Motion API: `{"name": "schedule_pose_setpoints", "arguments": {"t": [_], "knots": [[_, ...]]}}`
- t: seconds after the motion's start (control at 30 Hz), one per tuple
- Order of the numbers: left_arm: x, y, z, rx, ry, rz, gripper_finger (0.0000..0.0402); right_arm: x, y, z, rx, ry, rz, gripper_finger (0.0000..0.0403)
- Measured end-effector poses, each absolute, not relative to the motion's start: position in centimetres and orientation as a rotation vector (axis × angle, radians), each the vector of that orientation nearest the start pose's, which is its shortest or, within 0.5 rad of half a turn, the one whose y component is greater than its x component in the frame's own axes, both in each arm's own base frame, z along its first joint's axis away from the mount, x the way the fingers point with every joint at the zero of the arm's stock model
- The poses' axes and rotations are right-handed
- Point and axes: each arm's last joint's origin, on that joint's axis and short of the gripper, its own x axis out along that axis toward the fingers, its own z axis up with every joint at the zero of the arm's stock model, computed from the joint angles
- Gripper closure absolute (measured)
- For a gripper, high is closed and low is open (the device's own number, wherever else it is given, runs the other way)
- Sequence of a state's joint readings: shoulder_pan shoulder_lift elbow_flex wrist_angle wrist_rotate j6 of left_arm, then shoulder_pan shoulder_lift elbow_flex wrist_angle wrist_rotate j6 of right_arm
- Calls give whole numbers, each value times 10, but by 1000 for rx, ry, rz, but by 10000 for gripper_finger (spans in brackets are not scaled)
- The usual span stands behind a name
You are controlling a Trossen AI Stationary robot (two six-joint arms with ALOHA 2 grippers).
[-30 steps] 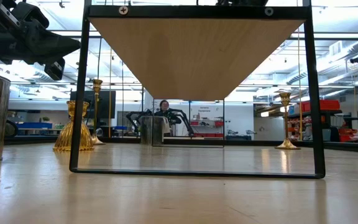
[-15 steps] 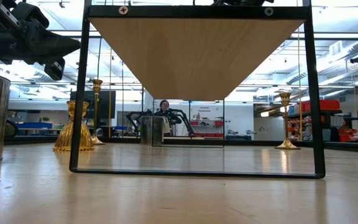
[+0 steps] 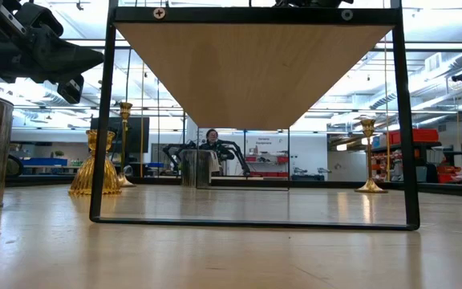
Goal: Pick & Place candle stick holders
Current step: Put the top right glass candle holder on the shelf aligned with the other glass candle holder
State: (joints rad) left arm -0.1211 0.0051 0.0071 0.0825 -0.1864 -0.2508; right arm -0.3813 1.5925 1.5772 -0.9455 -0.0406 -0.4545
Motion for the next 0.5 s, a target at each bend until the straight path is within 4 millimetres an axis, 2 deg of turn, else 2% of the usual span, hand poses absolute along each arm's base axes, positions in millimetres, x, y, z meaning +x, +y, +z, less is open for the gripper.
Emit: {"name": "schedule_pose_setpoints", "arguments": {"t": [0.5], "knots": [[97,-6,173,-264,-91,55,392,308,-125,339,-235,1018,-145,228]]}}
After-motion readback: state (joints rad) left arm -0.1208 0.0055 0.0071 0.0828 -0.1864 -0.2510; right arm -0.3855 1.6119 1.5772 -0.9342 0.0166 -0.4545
